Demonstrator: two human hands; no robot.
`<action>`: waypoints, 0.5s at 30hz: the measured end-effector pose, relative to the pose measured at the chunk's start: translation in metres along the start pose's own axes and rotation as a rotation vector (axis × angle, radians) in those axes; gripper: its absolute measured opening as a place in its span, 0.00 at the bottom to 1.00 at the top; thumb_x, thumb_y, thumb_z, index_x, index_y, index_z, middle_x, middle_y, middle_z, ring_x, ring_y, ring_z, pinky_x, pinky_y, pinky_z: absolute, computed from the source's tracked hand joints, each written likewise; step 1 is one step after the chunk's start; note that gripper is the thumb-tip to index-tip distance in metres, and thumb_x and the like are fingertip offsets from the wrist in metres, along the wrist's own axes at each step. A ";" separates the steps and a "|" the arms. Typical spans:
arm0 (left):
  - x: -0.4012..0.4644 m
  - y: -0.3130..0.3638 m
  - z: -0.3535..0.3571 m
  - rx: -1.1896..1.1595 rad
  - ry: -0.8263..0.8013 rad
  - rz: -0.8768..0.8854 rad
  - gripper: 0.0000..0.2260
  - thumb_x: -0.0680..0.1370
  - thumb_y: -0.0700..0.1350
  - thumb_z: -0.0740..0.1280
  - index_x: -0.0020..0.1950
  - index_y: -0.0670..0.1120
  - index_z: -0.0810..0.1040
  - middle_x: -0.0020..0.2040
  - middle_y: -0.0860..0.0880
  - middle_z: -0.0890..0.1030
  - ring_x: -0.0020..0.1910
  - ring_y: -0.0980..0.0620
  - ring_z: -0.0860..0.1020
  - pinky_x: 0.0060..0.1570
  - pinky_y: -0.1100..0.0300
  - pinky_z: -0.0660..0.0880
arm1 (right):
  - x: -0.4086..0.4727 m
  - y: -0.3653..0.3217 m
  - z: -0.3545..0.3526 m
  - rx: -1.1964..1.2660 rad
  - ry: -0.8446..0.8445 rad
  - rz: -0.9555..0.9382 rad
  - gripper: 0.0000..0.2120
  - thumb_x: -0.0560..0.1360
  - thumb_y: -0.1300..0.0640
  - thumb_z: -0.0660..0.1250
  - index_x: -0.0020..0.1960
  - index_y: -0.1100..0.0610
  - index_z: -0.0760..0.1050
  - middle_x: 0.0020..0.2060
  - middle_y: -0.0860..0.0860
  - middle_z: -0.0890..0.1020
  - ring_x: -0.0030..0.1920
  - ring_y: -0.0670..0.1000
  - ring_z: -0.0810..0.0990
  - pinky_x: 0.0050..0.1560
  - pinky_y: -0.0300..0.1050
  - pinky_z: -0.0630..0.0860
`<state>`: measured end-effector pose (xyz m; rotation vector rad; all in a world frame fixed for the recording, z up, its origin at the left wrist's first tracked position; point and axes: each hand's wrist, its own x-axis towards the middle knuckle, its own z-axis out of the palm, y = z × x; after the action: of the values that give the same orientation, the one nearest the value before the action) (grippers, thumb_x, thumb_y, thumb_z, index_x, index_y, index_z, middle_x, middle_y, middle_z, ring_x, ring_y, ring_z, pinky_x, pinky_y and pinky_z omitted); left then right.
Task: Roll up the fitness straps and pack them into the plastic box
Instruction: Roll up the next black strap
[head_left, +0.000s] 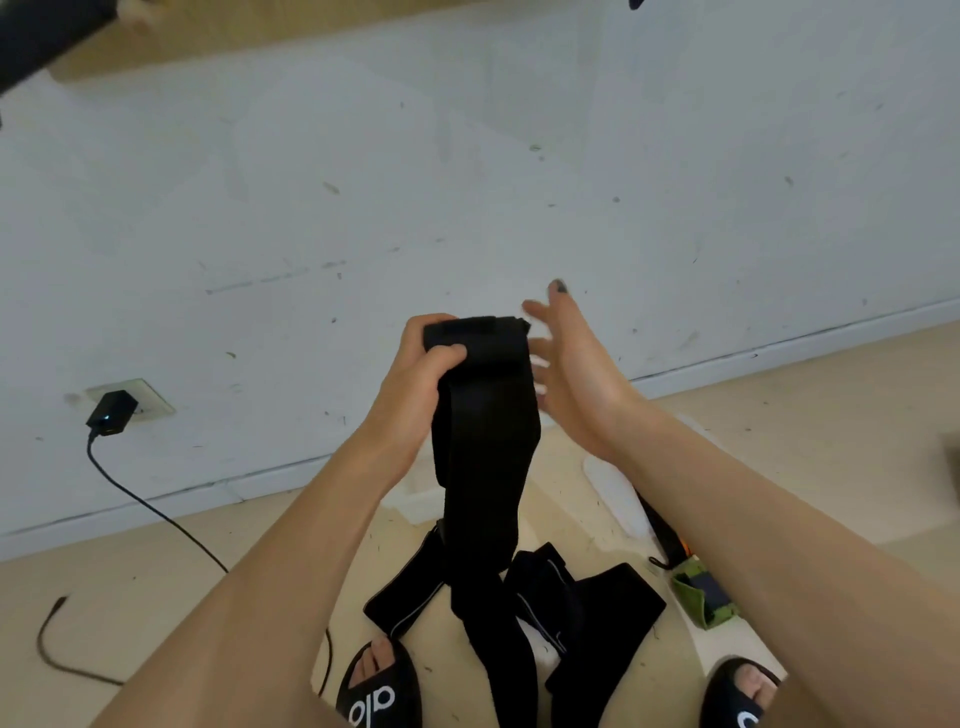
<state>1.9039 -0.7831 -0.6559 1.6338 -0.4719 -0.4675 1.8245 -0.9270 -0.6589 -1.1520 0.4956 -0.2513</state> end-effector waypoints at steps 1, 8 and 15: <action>0.002 0.001 -0.002 0.006 0.010 0.010 0.09 0.82 0.44 0.62 0.63 0.49 0.73 0.58 0.48 0.79 0.58 0.51 0.80 0.52 0.60 0.76 | 0.004 -0.003 -0.001 0.026 0.079 -0.037 0.28 0.85 0.36 0.50 0.77 0.50 0.67 0.65 0.54 0.79 0.60 0.53 0.82 0.66 0.53 0.77; -0.019 -0.010 0.035 -0.051 -0.138 -0.098 0.07 0.85 0.45 0.60 0.63 0.50 0.68 0.57 0.46 0.80 0.52 0.54 0.84 0.49 0.60 0.80 | -0.005 0.004 0.013 -0.026 0.139 0.005 0.21 0.84 0.37 0.56 0.63 0.49 0.77 0.58 0.52 0.84 0.56 0.55 0.84 0.64 0.58 0.78; -0.005 -0.002 0.024 -0.069 -0.010 -0.016 0.07 0.84 0.46 0.63 0.61 0.49 0.73 0.55 0.49 0.81 0.52 0.56 0.83 0.47 0.63 0.78 | -0.003 -0.005 0.001 0.023 0.111 -0.052 0.22 0.84 0.36 0.53 0.65 0.50 0.74 0.60 0.56 0.81 0.55 0.50 0.82 0.59 0.48 0.77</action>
<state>1.8862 -0.7996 -0.6600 1.5699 -0.4462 -0.4990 1.8225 -0.9265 -0.6536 -1.1342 0.5594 -0.3669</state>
